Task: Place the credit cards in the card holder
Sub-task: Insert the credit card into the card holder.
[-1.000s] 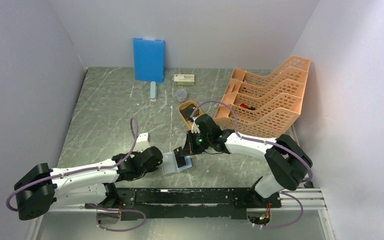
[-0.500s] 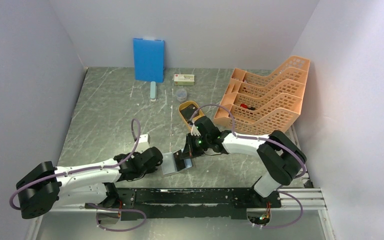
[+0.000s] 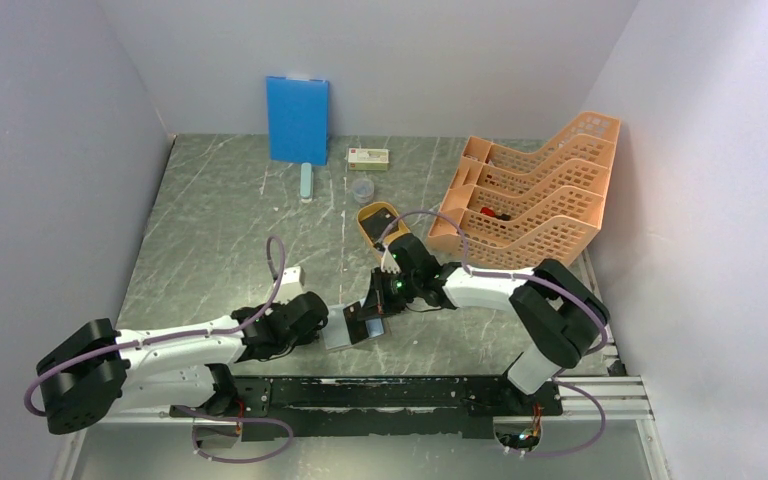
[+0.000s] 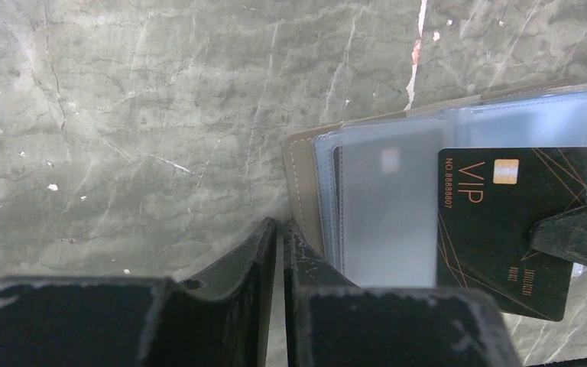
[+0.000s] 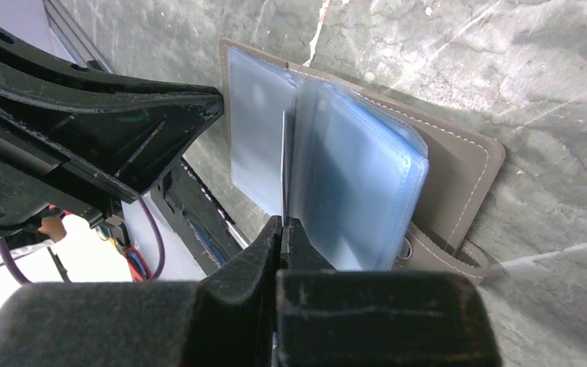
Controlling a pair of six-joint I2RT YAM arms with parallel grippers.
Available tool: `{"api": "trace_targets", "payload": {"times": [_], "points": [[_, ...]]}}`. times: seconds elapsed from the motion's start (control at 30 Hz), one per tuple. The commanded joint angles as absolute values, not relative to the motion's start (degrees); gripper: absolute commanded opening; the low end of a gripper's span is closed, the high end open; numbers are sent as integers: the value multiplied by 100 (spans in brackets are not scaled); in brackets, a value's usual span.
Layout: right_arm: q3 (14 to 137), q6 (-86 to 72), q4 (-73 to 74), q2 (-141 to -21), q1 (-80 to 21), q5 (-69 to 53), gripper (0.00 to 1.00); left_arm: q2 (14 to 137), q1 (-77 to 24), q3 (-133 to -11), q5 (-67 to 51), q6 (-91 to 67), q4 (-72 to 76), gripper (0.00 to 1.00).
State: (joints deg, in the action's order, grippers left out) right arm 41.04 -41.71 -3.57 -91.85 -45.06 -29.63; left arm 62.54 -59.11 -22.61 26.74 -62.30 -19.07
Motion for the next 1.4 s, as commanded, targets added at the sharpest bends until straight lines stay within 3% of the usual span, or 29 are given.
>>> {"api": "trace_targets", "payload": {"times": [0.0, 0.3, 1.37], "points": [[4028, -4269, -506, -9294, -4479, -3018, 0, 6328, -5879, -2201, 2512, -6174, -1968, 15], [3835, -4316, -421, -8710, -4411, -2686, 0, 6041, -5871, -2185, 2830, -6453, -2474, 14], [3953, -4321, -671, -9270, -4398, -3138, 0, 6312, -5871, -2118, 2615, -6355, -2159, 8]]}}
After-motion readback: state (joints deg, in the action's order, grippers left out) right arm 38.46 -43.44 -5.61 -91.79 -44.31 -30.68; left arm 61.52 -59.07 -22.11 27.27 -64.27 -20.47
